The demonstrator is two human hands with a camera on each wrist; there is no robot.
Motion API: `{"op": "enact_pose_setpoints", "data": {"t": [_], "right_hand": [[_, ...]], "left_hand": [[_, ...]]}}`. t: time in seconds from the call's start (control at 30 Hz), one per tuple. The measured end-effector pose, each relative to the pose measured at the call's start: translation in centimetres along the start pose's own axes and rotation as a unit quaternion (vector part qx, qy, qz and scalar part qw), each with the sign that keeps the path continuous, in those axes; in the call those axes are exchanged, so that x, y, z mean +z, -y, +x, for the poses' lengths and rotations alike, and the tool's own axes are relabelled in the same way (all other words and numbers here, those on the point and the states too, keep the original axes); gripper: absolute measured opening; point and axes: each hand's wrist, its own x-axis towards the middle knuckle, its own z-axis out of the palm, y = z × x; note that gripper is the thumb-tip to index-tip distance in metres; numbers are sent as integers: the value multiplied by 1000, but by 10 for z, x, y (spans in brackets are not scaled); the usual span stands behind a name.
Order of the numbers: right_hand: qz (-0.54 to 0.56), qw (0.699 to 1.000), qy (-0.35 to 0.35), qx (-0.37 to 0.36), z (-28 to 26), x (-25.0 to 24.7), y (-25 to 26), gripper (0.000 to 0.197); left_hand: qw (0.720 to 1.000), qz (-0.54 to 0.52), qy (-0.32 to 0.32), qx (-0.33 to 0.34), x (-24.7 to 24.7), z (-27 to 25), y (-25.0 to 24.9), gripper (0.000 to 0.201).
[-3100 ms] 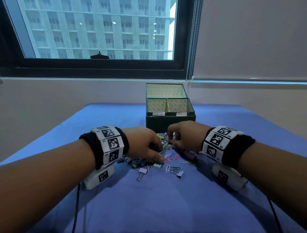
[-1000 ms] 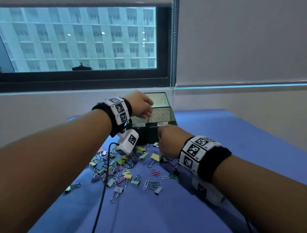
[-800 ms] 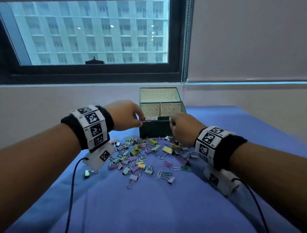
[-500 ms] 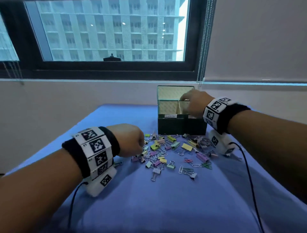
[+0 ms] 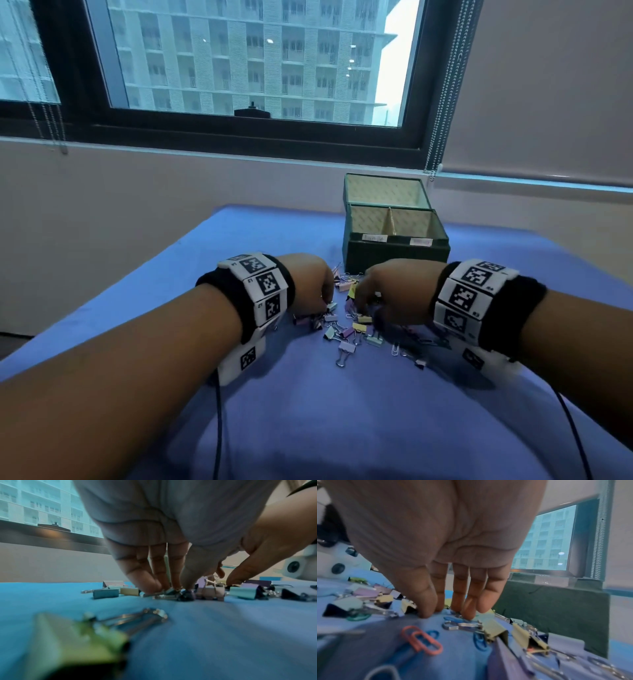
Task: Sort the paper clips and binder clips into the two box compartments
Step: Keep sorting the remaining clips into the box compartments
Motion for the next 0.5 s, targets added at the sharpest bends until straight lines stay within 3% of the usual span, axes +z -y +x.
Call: {"op": "enact_pose_setpoints", "data": {"t": [0.17,0.4,0.5], "right_hand": [[38,999,-21,-3,0,3,0,16],[76,997,-4,13,6,3,9,10],[75,997,12,20,3,3,10,10]], "left_hand": [[999,-9,-45,-10,-2,0,1,11],[981,-71,-162,-83,-13,2,15,16],[987,-30,-114,-107,-11,5,17,16]]}}
